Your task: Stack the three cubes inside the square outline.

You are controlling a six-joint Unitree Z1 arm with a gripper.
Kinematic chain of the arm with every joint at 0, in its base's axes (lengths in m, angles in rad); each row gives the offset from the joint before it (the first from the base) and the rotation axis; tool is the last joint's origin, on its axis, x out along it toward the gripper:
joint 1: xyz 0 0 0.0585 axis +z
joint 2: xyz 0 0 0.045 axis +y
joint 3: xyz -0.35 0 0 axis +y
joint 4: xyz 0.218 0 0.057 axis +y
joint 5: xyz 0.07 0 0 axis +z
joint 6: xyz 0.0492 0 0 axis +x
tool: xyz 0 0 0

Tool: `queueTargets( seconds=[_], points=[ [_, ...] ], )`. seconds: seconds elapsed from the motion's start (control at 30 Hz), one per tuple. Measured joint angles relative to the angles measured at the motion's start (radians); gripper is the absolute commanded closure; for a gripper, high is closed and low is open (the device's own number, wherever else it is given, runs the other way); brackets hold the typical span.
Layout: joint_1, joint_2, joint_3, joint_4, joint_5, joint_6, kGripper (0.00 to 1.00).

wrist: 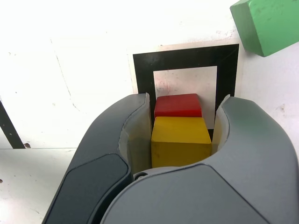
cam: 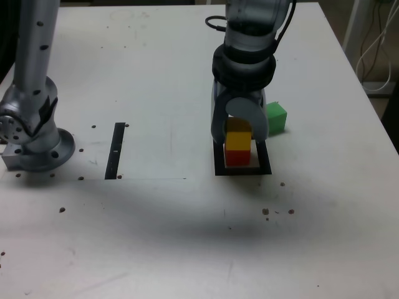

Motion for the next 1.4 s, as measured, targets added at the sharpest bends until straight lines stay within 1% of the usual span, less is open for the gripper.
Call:
queueTargets(
  seconds=[0.07,0.17,0.47,0.6,0.8,0.87,0.93,1.07,1.2,1.23,1.4],
  points=[
    [0.0,0.001,0.0,0.0,0.001,0.0,0.58],
    [0.001,0.003,0.0,0.0,0.002,0.001,0.49],
    [0.007,0.014,0.006,0.0,0.001,0.001,0.11],
    [0.007,0.006,0.006,0.001,0.004,0.001,0.02],
    [0.007,-0.035,0.003,0.034,0.026,0.002,0.01],
    [0.007,-0.043,-0.005,0.06,0.048,0.015,0.01],
    [0.008,-0.059,-0.011,0.071,0.052,0.027,0.01],
    [0.007,-0.085,-0.051,0.092,0.09,0.122,0.01],
    [0.012,-0.107,-0.082,0.092,0.146,0.217,0.0],
    [0.018,-0.109,-0.089,0.092,0.154,0.237,0.0],
    [0.061,-0.107,-0.115,0.092,0.167,0.388,0.0]
  ],
)
